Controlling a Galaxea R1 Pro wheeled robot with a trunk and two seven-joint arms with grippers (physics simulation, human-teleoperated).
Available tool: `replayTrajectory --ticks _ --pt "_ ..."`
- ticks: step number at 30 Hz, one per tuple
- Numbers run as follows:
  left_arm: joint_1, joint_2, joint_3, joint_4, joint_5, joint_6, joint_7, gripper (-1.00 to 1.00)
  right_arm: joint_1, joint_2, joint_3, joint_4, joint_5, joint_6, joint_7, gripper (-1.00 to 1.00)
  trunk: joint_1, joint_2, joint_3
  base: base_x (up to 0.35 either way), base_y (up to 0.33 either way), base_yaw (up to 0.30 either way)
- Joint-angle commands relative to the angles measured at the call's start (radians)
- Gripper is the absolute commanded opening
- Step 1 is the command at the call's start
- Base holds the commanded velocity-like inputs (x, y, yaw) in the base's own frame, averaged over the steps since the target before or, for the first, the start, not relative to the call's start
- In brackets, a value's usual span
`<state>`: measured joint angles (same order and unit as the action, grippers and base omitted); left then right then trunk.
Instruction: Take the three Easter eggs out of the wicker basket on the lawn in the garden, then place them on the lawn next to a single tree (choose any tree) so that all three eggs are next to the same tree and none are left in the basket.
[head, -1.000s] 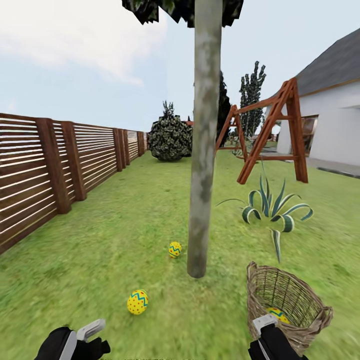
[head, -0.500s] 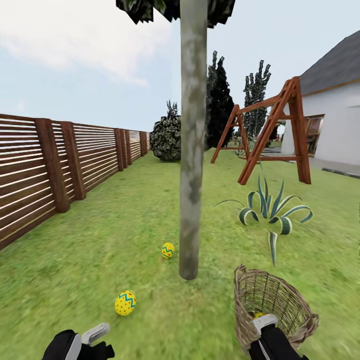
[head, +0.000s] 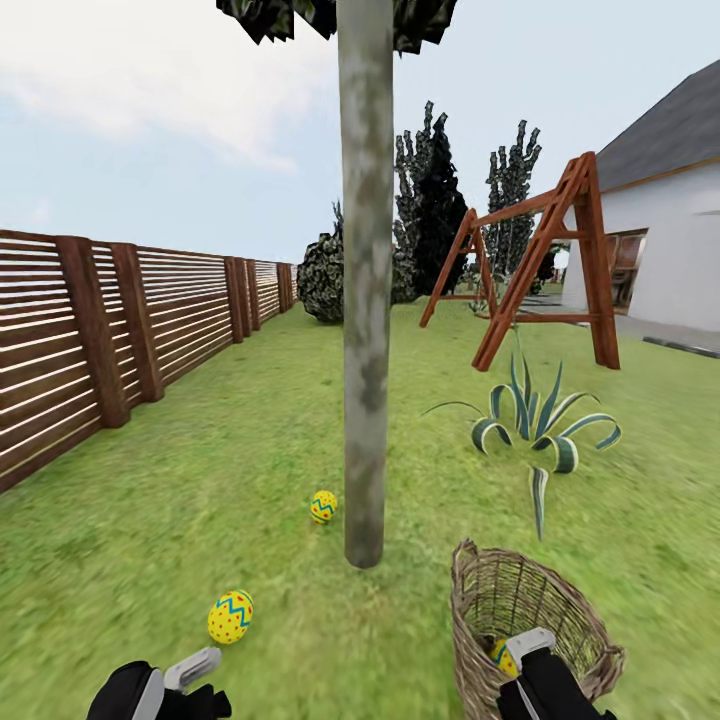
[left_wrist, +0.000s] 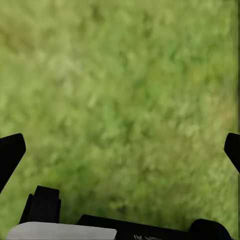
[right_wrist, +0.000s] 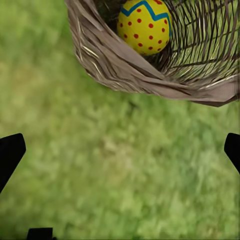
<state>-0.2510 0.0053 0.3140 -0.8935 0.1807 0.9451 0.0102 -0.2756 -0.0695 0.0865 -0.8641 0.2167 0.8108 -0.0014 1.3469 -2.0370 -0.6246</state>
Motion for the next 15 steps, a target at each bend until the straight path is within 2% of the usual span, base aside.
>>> replayTrajectory --ticks 1,15 --pt "-0.001 0.000 0.002 -0.001 0.004 0.005 0.001 1.00 -0.001 -0.001 0.004 -0.001 0.003 0.005 0.000 1.00 -0.004 0.007 0.002 0.004 -0.006 0.000" --pt "-0.001 -0.018 0.002 0.001 -0.001 0.004 0.007 1.00 -0.001 -0.001 0.004 -0.001 0.003 0.007 0.001 1.00 -0.058 0.105 0.046 0.000 -0.001 0.000"
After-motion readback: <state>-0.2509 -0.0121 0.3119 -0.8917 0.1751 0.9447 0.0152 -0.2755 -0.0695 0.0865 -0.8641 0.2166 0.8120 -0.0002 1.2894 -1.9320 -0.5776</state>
